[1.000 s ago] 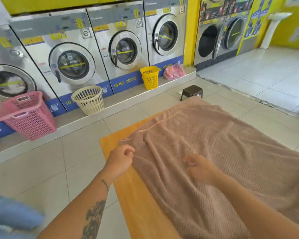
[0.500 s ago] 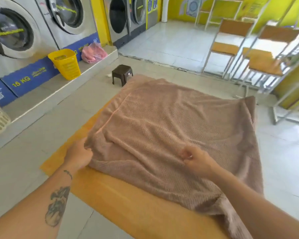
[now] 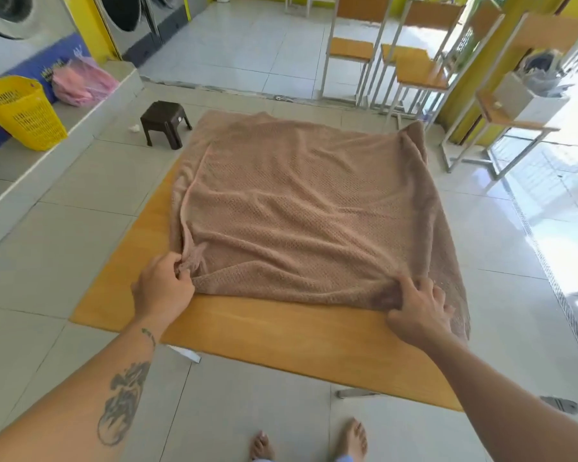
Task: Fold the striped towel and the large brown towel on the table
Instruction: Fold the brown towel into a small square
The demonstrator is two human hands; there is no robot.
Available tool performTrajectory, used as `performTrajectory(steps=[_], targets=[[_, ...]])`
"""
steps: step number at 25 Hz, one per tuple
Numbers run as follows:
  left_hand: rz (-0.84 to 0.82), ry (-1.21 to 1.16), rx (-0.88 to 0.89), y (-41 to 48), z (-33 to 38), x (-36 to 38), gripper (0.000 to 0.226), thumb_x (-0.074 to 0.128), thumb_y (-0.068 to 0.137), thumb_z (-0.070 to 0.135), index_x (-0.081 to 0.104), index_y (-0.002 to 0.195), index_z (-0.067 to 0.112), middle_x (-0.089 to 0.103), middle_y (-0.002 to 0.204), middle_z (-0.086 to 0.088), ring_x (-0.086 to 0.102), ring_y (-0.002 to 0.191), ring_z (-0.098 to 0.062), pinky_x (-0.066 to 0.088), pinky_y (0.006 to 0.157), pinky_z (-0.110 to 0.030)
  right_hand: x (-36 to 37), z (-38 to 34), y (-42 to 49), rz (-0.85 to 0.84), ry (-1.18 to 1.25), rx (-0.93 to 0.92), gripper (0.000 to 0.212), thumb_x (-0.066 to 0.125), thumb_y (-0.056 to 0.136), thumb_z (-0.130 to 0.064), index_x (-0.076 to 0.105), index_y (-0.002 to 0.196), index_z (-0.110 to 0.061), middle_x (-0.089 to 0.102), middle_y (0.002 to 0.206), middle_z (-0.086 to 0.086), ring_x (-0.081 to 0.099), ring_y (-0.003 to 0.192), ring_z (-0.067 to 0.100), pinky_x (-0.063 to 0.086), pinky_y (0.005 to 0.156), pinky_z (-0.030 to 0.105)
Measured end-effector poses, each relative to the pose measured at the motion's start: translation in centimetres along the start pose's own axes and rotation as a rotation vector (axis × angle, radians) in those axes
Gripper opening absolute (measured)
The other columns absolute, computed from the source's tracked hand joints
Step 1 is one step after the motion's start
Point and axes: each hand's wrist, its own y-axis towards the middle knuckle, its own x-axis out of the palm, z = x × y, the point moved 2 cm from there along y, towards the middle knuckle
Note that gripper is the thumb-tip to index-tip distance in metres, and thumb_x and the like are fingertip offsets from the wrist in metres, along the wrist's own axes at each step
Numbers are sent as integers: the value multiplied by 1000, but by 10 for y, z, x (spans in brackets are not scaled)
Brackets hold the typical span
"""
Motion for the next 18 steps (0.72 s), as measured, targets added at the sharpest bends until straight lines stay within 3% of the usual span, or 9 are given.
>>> performTrajectory(steps=[5,7,10,13,15,18], targets=[[40,-29,92,-36,4,-7,20,52,96,27,64,111,23,68,105,1,56,94,-26,46,87,-45,13,-41,-17,96,-166,-233,60,51,74,-24,39,132,-31,35,139,5,23,135,32,25,110,52],[66,-39,71,-46,3,-13,19,49,97,26,65,107,23,68,102,1,52,87,-23,44,85,-41,16,-76,-21,36,-151,-325,58,49,77,-21,40,133,-30,42,135,4,32,131,31,26,108,50],[78,-40,22,-53,-8,-25,22,47,99,26,63,113,20,69,106,-2,58,95,-27,45,86,-41,29,-102,-25,-75,-207,-362,55,51,83,-22,37,135,-30,43,132,6,41,123,32,32,105,49],[71,-51,-60,-47,-28,-38,26,48,100,26,59,123,21,67,114,-5,59,104,-30,48,90,-46,25,-102,-25,28,-305,-428,29,49,87,-16,50,114,-27,52,117,4,50,108,28,38,93,43],[60,-65,-125,-38,-43,-52,28,48,100,24,55,127,23,64,118,-5,57,107,-30,47,93,-47,13,-110,-27,31,-207,-500,16,47,85,-12,51,91,-26,56,95,-2,52,87,24,37,78,37],[39,-69,-175,-24,-69,-69,31,50,97,15,54,126,26,64,116,-7,56,100,-29,48,94,-50,2,-130,-37,43,-18,-664,13,47,88,-14,46,81,-25,51,81,-5,51,75,23,35,60,33]])
